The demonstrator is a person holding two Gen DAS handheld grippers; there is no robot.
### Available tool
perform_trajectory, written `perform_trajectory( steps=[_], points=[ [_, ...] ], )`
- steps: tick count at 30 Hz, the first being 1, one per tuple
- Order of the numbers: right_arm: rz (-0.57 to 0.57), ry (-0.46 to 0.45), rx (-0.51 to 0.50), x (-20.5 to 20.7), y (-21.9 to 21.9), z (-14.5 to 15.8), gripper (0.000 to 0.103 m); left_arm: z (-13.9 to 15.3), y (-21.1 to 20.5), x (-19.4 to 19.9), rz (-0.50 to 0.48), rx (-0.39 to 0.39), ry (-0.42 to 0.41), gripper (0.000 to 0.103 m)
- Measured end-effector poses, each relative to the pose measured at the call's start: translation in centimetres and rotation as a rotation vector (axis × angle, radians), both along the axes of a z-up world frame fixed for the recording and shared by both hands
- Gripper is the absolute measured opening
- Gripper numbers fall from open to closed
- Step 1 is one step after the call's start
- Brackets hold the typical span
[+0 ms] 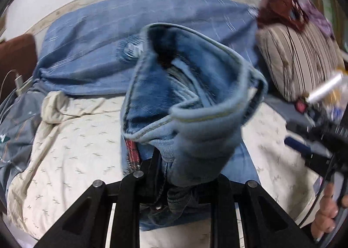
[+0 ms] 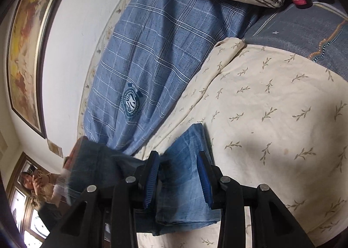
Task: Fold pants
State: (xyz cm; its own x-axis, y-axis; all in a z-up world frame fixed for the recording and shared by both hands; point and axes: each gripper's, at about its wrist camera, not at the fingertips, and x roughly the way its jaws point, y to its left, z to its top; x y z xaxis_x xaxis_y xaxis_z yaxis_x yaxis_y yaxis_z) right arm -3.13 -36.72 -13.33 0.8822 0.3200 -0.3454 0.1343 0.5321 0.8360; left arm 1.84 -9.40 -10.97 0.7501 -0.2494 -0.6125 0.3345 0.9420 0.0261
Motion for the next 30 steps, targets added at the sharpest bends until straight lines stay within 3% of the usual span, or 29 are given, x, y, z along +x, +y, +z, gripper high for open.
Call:
perform_trajectory(
  steps=[2,4,6,7,9,11,13,15,20,23,27,30],
  points=[
    [-0.006,-0.005,-0.002,-0.1,-0.2,0.2,0.041,-1.0,-2.2,-0.1,-0.050,0.036,0.017,0.032],
    [-0.028,-0.010,-0.007,-0.3,-0.8,0.4,0.042,-1.8,-4.2,-0.4,-0.106,0.084,0.021,0.045],
    [-0.052,-0.019,0.007,-0.6,-1.7,0.4,0.050,-1.8,-5.4,-1.0,-0.170,0.101,0.012,0.048],
    [-0.066,-0.023,0.011,-0.8,-2.2,0.4,0.050,-1.7,-5.6,-1.4,-0.203,0.092,0.014,0.049],
    [-0.102,-0.032,0.022,-1.3,-3.1,0.5,0.050,-1.2,-5.7,-2.2,-0.264,0.075,0.005,0.065],
    [-0.119,-0.041,0.030,-1.6,-3.6,0.6,0.050,-0.1,-4.7,-3.4,-0.279,0.047,-0.052,0.070],
    [-0.114,-0.042,0.024,-1.6,-3.5,0.7,0.050,0.8,-3.1,-3.2,-0.292,0.005,-0.051,0.072],
    [-0.096,-0.047,0.007,-1.5,-3.0,0.9,0.050,1.4,-1.1,-2.8,-0.269,-0.026,-0.048,0.077],
    [0.012,-0.098,-0.032,0.1,-0.1,2.1,0.050,0.9,3.5,-0.8,-0.104,0.028,-0.044,0.077],
    [0.134,-0.147,-0.035,1.7,2.8,2.8,0.050,-0.1,5.2,0.5,-0.025,0.045,-0.001,0.077],
    [0.276,-0.176,-0.040,3.0,6.6,3.1,0.050,-1.4,5.3,1.1,0.016,0.114,0.013,0.077],
    [0.324,-0.129,-0.059,3.8,8.3,2.2,0.050,-2.0,4.9,1.3,0.016,0.124,0.033,0.077]
  ],
)
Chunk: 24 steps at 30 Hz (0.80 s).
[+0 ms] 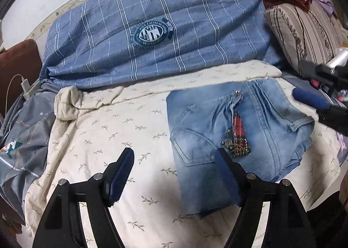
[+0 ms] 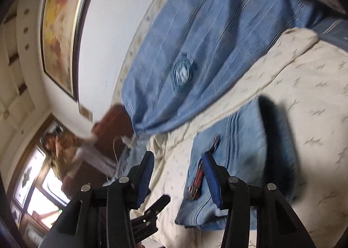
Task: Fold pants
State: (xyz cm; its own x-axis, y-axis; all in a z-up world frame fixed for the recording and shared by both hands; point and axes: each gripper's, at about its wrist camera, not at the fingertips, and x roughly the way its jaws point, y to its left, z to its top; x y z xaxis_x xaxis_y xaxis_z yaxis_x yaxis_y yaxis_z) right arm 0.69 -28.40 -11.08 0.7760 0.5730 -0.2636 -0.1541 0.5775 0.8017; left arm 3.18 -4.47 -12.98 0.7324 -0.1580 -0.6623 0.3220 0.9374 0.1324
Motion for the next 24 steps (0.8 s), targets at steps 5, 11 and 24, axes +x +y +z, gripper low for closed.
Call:
perform_trajectory(
  steps=[5,11,24],
  points=[
    [-0.025,0.237,-0.085,1.1,0.1,-3.9,0.048,-2.2,-1.2,0.1,-0.003,0.049,0.075,0.077],
    [-0.014,0.331,-0.126,0.9,-1.1,-6.8,0.011,-3.5,-1.7,0.0,-0.011,0.068,0.114,0.077],
    [-0.136,0.190,-0.093,3.2,-4.2,-1.3,0.015,2.5,-0.4,6.2,0.008,0.013,0.083,0.077]
  ],
)
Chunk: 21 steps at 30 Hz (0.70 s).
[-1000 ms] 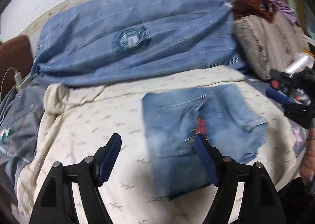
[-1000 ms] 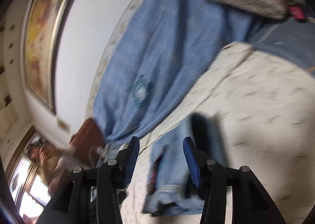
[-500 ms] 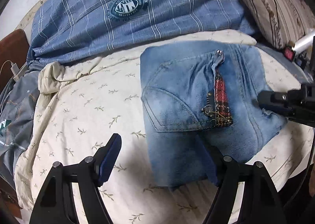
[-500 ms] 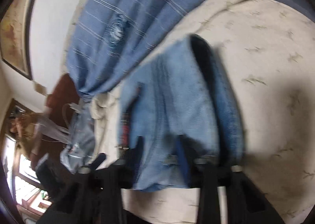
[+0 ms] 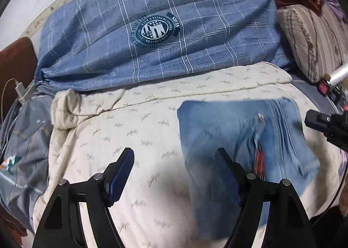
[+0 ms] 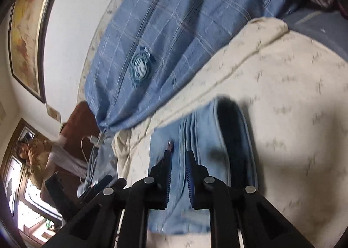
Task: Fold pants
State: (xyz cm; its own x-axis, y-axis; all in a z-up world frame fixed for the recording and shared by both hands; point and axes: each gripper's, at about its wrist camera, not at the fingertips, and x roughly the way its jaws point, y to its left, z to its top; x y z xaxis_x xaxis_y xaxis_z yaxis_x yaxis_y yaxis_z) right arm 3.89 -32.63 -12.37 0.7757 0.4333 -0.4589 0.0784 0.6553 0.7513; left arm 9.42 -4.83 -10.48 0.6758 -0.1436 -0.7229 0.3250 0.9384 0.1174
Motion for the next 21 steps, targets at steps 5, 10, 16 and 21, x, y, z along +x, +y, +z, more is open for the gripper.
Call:
perform_trajectory(
  steps=[5,10,16,21],
  points=[
    [0.001,0.011,-0.007,2.7,-0.9,-0.3,0.016,-1.3,-2.8,3.9,-0.006,0.011,0.052,0.077],
    [0.004,0.059,-0.018,5.6,-1.2,-1.7,0.016,-3.1,-5.7,5.9,-0.004,-0.007,0.120,0.077],
    [0.025,0.181,-0.068,7.0,-0.8,-3.8,0.014,-5.2,-7.7,6.3,0.009,0.084,0.159,0.077],
    [0.091,0.063,-0.053,2.9,-0.1,-1.2,0.016,-2.3,-5.3,2.7,-0.001,0.054,0.098,0.077]
  ],
)
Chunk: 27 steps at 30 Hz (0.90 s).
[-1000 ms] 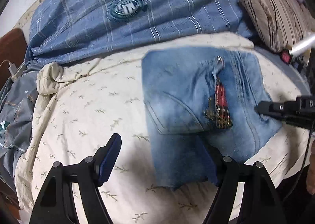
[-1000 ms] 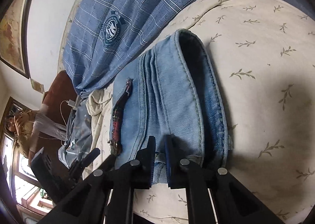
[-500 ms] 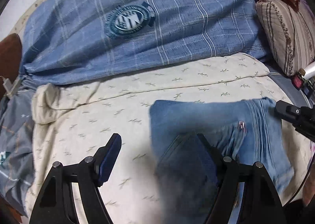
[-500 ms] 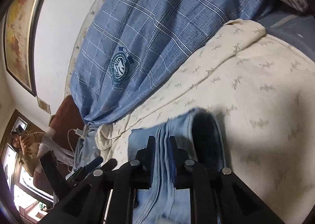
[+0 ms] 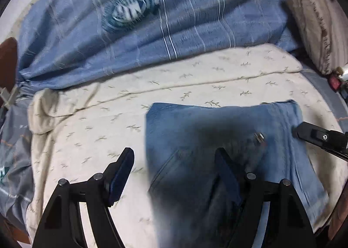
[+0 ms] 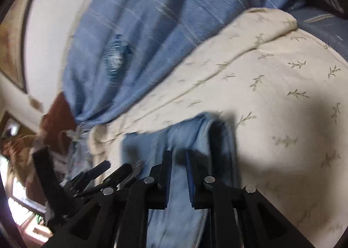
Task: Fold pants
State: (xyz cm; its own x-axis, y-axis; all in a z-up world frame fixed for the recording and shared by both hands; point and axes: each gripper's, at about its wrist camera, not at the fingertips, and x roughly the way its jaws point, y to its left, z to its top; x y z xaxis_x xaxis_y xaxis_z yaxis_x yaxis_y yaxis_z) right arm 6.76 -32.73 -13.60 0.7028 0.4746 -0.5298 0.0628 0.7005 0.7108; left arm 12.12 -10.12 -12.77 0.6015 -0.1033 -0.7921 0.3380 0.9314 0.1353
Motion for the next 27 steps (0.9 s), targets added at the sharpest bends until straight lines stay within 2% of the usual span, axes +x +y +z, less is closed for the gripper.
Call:
perform_trajectory(
  steps=[3,6,8,10,11,13,15,18,19,20,21,23,27],
  points=[
    [0.033,-0.052,0.004,-3.2,0.9,1.0,0.016,0.7,1.7,-3.3,-0.017,-0.012,-0.030,0.077],
    [0.080,-0.066,-0.036,-5.7,3.1,1.1,0.016,-0.1,3.1,-6.3,-0.024,-0.029,-0.008,0.077],
    [0.094,-0.016,-0.074,-6.6,4.3,0.1,0.016,-1.1,3.5,-7.5,-0.020,-0.024,0.005,0.077],
    [0.083,0.069,-0.133,-7.0,5.4,-1.8,0.015,-3.0,3.0,-7.9,-0.027,0.028,0.045,0.077],
    [0.071,0.072,-0.118,-7.3,5.5,-2.0,0.015,-3.4,3.0,-7.9,-0.020,0.031,0.045,0.078],
    [0.068,0.034,-0.080,-7.9,5.0,-1.1,0.015,-2.8,3.3,-7.9,0.002,0.013,0.042,0.077],
    [0.054,-0.043,-0.005,-9.0,4.0,-0.1,0.016,-1.6,3.5,-8.2,-0.004,-0.007,0.036,0.077],
    [0.031,-0.149,0.034,-10.1,3.2,1.4,0.018,0.9,3.9,-9.6,0.005,-0.018,-0.063,0.078],
    [0.007,-0.191,0.009,-10.7,3.4,2.2,0.021,2.0,4.1,-10.2,0.023,-0.022,-0.103,0.080],
    [-0.014,-0.222,-0.012,-11.1,3.5,2.7,0.030,2.7,4.2,-10.6,0.038,-0.026,-0.125,0.085],
    [-0.029,-0.251,-0.023,-11.6,3.7,3.2,0.047,3.3,4.3,-11.1,0.049,-0.032,-0.146,0.089],
    [-0.053,-0.300,-0.042,-12.4,4.0,4.0,0.070,4.7,4.6,-12.2,0.069,-0.039,-0.206,0.091],
    [-0.071,-0.390,-0.121,-14.7,5.2,5.7,0.070,6.3,4.8,-13.8,0.072,-0.031,-0.284,0.093]
  ],
)
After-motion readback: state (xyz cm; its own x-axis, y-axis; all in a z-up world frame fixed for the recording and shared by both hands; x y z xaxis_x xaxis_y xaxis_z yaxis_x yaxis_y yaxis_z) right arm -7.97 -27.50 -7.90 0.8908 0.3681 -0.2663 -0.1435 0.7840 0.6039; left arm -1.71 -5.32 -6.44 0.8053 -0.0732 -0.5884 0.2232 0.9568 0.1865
